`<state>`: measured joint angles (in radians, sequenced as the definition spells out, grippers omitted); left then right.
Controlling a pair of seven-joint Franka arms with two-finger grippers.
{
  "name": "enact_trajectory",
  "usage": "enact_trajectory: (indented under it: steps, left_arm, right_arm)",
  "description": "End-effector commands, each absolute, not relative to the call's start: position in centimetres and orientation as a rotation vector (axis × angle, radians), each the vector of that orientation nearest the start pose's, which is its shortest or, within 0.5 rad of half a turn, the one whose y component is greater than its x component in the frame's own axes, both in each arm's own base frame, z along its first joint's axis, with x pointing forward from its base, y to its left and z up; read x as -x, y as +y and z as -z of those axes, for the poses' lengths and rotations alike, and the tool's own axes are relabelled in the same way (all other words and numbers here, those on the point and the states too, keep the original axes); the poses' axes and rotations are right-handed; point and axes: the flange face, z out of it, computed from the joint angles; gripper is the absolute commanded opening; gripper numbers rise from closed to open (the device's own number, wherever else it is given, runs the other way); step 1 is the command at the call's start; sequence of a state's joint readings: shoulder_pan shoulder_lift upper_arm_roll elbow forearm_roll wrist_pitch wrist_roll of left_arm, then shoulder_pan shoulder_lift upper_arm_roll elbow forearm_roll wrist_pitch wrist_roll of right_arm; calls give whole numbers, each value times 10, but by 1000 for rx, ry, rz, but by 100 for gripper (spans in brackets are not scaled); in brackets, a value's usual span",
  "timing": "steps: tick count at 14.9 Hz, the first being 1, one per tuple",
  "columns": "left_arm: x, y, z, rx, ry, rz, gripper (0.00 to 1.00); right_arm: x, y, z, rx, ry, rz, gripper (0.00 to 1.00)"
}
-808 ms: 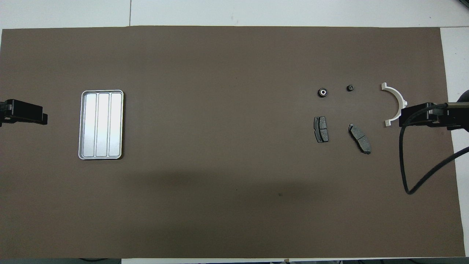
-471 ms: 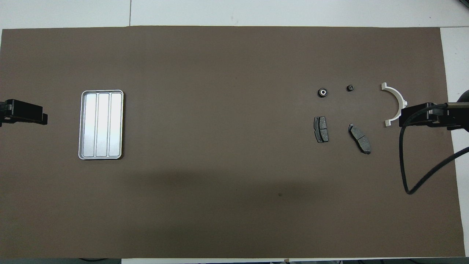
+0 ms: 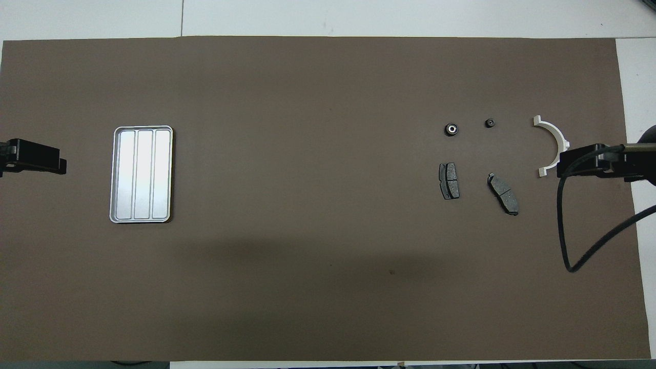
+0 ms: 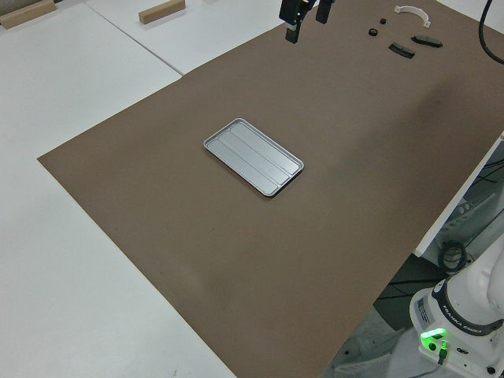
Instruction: Pick bearing gear from pile to tray
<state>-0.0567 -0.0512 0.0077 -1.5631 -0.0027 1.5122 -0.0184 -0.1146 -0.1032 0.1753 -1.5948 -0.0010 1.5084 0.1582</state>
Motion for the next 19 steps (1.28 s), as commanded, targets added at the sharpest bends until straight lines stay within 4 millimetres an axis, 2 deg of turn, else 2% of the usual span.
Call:
enact_trajectory:
  steps: [1, 5, 14, 16, 19]
  left_arm:
    - [-524, -25, -653, 3153, 35, -10, 100]
    - [-524, -25, -653, 3153, 35, -10, 100]
    - [-524, -25, -652, 3153, 35, -15, 100]
    - [-524, -25, -652, 3153, 35, -15, 100]
    - [-524, -25, -653, 3153, 35, -10, 100]
  right_arm:
    - [-511, 38, -665, 3133, 124, 40, 100]
    - [-508, 43, -669, 3136, 110, 49, 100]
    - [-511, 30, -663, 3133, 144, 59, 100]
    - [-520, 30, -647, 3131, 150, 83, 100]
    - [-546, 26, -596, 3133, 180, 47, 100]
